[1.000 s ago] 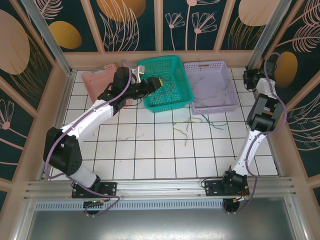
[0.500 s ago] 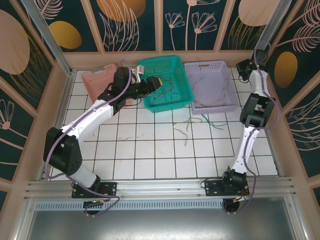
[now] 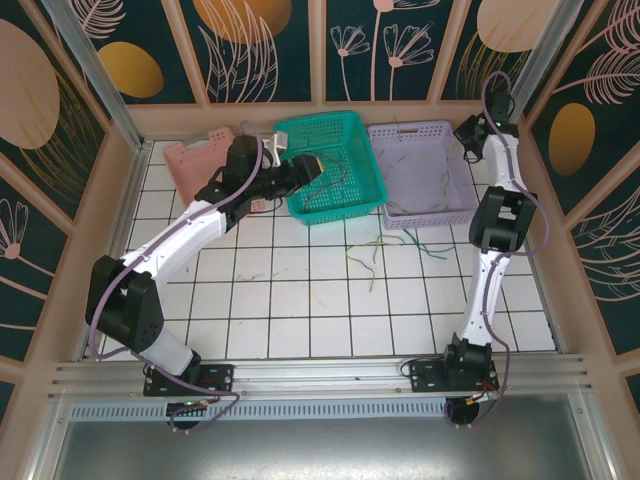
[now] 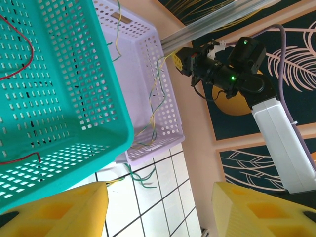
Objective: Untangle the cables
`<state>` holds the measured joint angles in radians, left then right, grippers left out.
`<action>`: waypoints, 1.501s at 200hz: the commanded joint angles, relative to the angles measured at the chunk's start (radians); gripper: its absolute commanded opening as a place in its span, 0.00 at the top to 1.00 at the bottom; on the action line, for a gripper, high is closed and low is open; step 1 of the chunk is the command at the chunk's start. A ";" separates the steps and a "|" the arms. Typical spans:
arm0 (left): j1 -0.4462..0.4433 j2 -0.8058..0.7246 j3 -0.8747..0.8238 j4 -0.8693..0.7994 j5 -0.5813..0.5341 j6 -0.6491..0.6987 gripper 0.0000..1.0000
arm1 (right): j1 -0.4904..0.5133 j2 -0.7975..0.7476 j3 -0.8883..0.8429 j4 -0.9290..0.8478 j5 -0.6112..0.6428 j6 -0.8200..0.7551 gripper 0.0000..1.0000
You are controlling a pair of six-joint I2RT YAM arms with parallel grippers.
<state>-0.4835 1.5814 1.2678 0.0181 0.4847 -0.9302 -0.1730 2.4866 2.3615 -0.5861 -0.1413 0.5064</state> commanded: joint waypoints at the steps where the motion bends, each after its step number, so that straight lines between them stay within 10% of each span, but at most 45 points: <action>1: 0.005 -0.039 -0.015 0.003 -0.015 -0.010 0.41 | 0.030 0.028 0.016 -0.050 0.028 -0.063 1.00; 223: 0.006 -0.076 -0.051 0.014 -0.021 -0.022 0.43 | 0.117 0.082 0.006 -0.167 0.097 -0.139 1.00; 267: 0.005 -0.083 -0.055 0.015 -0.026 -0.023 0.42 | 0.116 -0.028 0.002 -0.161 0.126 -0.131 0.58; 300: 0.005 -0.086 -0.056 0.021 -0.024 -0.024 0.41 | 0.105 -0.081 0.005 -0.191 0.126 -0.115 0.49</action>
<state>-0.4835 1.5261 1.2282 0.0181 0.4625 -0.9485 -0.0608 2.5206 2.3352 -0.7372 -0.0410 0.3786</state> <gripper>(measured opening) 0.583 0.489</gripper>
